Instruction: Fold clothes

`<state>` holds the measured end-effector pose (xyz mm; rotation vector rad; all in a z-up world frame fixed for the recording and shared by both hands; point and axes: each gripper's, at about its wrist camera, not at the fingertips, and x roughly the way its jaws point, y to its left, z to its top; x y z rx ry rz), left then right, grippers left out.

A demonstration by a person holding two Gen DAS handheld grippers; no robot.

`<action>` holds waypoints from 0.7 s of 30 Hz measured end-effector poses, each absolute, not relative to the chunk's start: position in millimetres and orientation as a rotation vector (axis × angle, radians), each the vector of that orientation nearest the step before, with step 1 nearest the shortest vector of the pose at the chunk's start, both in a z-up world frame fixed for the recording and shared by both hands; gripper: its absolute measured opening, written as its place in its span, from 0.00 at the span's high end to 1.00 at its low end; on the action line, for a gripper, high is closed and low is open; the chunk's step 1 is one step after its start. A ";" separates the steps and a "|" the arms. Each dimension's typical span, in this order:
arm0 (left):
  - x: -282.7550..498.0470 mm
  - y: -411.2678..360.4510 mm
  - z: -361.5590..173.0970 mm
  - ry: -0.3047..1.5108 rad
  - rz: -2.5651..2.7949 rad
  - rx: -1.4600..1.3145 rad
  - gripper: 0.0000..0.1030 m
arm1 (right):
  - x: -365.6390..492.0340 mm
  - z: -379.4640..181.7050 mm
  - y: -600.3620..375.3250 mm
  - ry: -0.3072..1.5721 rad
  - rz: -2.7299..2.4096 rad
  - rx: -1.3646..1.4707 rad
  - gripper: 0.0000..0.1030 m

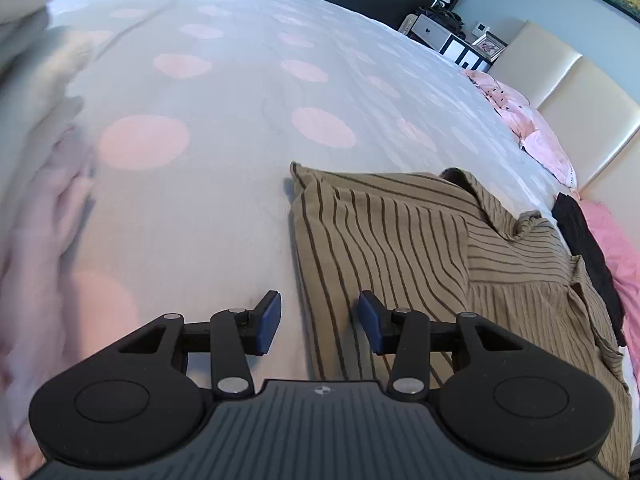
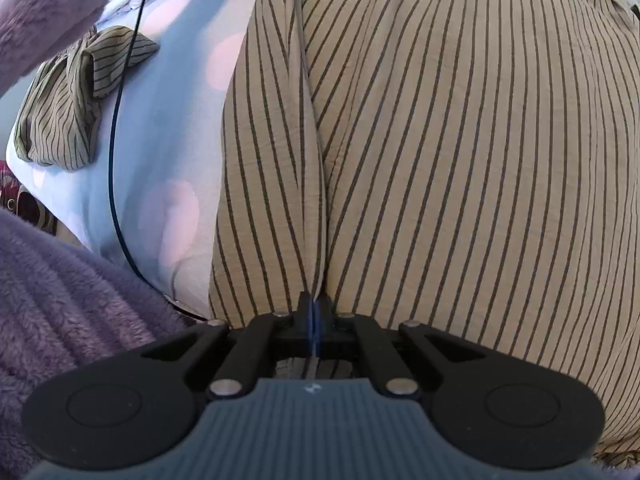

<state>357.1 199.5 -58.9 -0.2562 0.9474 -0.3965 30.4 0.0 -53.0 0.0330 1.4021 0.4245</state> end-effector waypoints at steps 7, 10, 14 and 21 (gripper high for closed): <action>358.1 185.8 -50.6 0.862 -0.420 -0.241 0.98 | 22.6 -44.2 -1.0 1.371 0.458 0.053 0.98; 353.9 180.3 -35.8 0.814 -0.412 -0.226 0.99 | 14.1 -33.4 -3.8 1.325 0.500 0.076 0.98; 350.5 157.1 -4.5 0.772 -0.399 -0.146 0.99 | 9.4 -16.0 -20.9 1.271 0.548 0.157 0.98; 344.1 83.9 41.0 0.715 -0.404 0.067 0.99 | -5.3 -3.3 -63.8 1.213 0.537 0.287 0.98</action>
